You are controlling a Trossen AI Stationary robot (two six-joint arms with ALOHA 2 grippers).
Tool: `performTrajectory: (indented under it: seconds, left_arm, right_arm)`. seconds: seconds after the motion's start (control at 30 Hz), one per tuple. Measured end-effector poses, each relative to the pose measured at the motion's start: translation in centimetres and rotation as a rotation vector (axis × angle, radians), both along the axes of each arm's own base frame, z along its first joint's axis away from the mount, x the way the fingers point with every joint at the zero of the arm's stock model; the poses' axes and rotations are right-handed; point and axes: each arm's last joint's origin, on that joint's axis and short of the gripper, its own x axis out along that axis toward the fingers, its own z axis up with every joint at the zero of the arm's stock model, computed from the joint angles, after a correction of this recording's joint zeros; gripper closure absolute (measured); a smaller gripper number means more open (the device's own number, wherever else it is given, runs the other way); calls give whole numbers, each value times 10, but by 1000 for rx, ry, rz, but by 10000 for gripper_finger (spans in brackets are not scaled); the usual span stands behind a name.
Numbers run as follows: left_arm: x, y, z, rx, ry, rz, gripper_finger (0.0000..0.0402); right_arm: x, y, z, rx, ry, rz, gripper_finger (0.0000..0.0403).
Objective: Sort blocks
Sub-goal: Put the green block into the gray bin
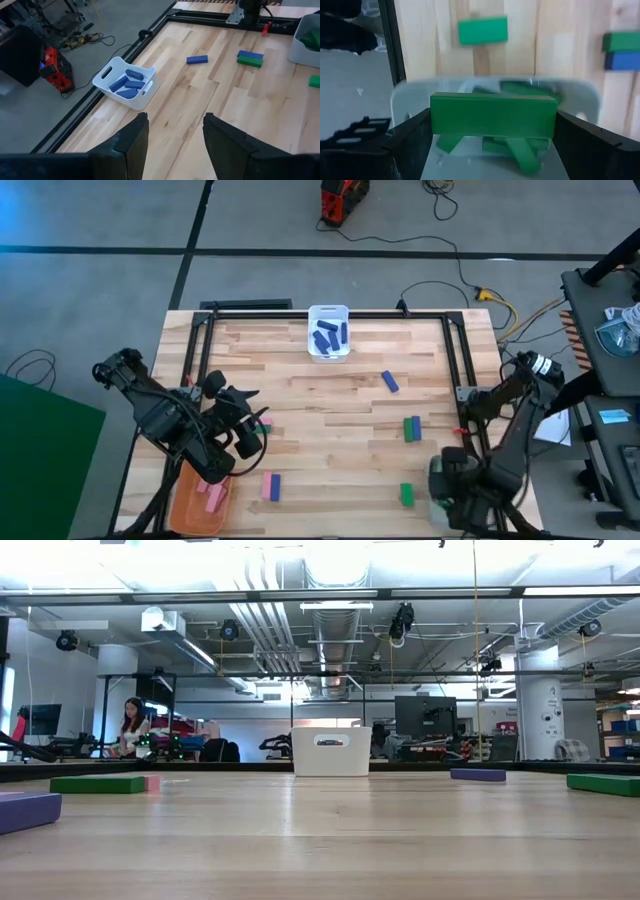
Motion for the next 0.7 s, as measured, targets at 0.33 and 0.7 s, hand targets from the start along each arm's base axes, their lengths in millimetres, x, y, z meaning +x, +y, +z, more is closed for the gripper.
performTrajectory:
  seconds: [0.33, 0.7]
  left_arm:
    - [3, -2, 1, -30, -36, 0, 235]
    - [6, -4, 3, -61, -73, 2, 235]
  right_arm:
    - [-29, 4, -20, -59, 43, -20, 35]
    - [-29, 5, -21, -54, 42, -22, 30]
